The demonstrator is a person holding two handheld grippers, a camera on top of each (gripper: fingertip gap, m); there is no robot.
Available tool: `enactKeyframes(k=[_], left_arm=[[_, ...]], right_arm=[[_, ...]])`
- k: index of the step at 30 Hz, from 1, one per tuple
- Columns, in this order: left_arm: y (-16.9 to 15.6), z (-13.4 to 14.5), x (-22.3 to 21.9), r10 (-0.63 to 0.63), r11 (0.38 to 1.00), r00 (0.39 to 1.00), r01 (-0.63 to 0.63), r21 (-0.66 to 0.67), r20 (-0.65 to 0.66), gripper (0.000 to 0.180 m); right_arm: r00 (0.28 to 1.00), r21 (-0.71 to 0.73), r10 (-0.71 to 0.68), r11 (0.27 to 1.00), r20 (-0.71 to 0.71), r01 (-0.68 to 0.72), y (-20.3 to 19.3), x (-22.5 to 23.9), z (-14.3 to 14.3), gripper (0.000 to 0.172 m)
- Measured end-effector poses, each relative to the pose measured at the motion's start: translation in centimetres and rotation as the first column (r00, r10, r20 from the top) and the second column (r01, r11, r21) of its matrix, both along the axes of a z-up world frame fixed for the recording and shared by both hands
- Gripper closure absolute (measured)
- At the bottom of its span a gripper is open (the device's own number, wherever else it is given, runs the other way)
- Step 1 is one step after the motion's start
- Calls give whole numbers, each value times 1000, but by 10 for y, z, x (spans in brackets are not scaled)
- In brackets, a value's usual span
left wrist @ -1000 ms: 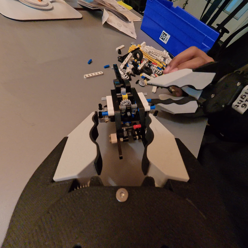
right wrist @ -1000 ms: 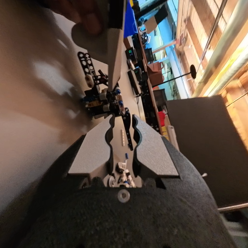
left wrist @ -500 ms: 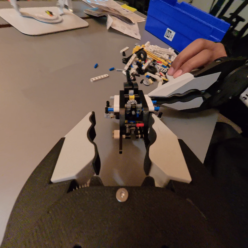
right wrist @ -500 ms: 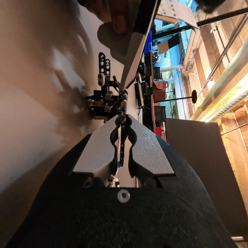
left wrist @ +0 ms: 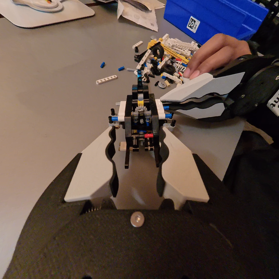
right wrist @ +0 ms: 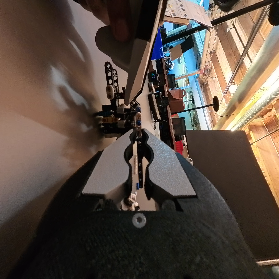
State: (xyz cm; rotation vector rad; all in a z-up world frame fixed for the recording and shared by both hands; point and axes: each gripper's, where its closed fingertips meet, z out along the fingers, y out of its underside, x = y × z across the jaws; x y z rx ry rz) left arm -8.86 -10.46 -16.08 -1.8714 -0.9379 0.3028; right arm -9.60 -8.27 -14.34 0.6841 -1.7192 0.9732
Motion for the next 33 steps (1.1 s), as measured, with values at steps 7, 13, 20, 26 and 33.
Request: enactKeyframes(k=[7,13,20,26,33], left_arm=[[-4,11,-1,22,999,999,-21,34,-36,127],[3,7,2,-17,998,1000,17,68,-4,129],[6,4,-1,-10,994,1000,9,112,17,133],[8,2,-2,-8,991,999,4,135,31,137],[9,2,-3,0,991,1000,-4,136,29,137]], right_arm=[[999,-26,2,1000,36,-1,0,0,1,167],[999,-37,1,999,54,1,2,0,1,167],[996,-49,10,999,90,-6,4,2,1,167],[983,-77,35,997,182,-21,6,4,2,167],[994,-44,25,999,104,-20,7,5,1,165]])
